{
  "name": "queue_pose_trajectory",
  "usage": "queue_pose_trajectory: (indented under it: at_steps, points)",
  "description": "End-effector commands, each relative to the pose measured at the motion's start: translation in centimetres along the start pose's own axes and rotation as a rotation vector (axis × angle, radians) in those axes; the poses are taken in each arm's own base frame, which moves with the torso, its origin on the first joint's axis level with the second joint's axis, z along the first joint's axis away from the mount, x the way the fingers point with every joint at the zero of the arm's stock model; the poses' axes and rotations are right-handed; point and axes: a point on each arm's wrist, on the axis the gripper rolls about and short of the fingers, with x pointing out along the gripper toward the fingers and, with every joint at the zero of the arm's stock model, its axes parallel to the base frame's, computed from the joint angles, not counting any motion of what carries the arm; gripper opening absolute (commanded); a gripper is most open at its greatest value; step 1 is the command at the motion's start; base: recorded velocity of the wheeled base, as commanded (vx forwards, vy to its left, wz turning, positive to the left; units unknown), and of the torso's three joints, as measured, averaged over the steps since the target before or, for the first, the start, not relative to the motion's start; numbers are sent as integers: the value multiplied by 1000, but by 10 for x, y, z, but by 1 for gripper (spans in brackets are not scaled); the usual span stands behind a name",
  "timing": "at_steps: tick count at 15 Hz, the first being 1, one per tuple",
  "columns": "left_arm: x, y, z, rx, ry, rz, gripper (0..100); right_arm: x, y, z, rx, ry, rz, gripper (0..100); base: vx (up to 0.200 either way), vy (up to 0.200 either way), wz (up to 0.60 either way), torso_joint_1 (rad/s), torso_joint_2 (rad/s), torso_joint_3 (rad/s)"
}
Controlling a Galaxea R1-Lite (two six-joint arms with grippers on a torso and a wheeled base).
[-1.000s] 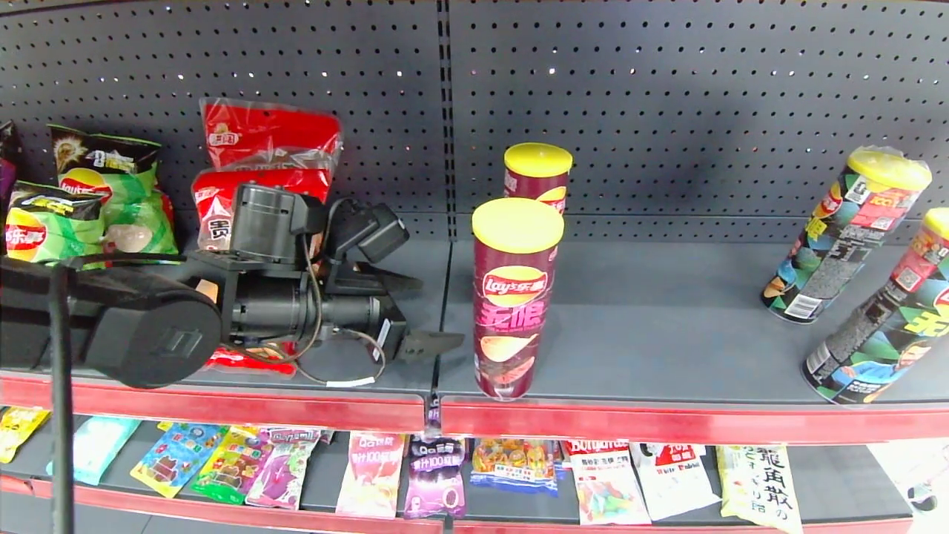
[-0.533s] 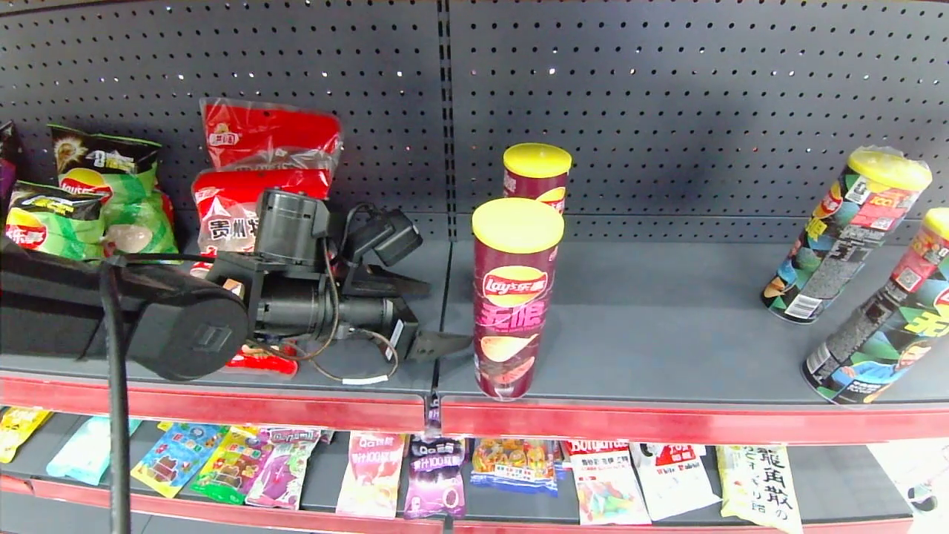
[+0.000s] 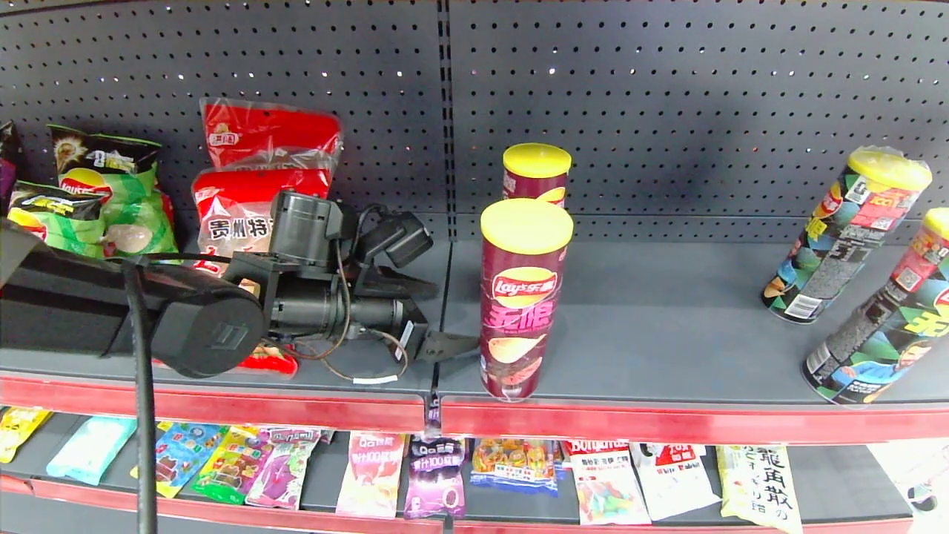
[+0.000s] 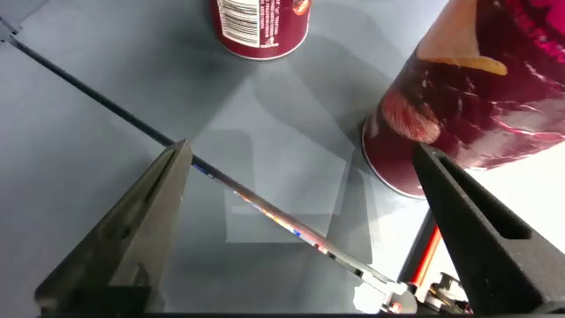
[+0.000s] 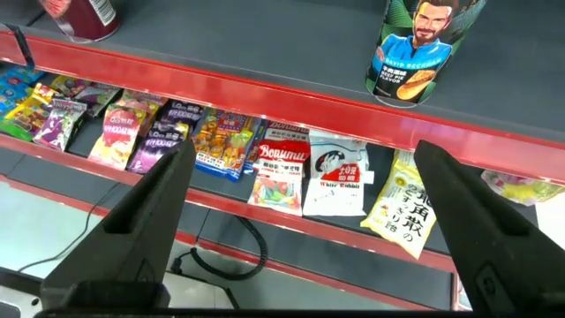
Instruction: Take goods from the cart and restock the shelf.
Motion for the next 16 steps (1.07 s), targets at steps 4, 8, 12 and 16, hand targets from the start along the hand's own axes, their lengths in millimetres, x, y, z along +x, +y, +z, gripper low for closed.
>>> queue_pose_trajectory:
  at_steps: [4, 8, 12, 16]
  points:
    - [2, -1, 1, 3, -2, -4, 100, 1, 0, 0, -1, 4, 1, 100, 0, 0, 0, 0, 0, 0]
    - [4, -2, 3, 6, -7, -7, 100, 0, 0, 0, 0, 1, 1, 100, 0, 0, 0, 0, 0, 0]
    - [-41, -5, -1, -24, -19, 55, 100, -3, 0, -10, -1, -10, 7, 100, 0, 0, 0, 0, 0, 0]
    - [-172, -60, -30, -122, -122, 271, 100, -13, -2, -49, -2, 2, -3, 100, 0, 0, 0, 0, 0, 0]
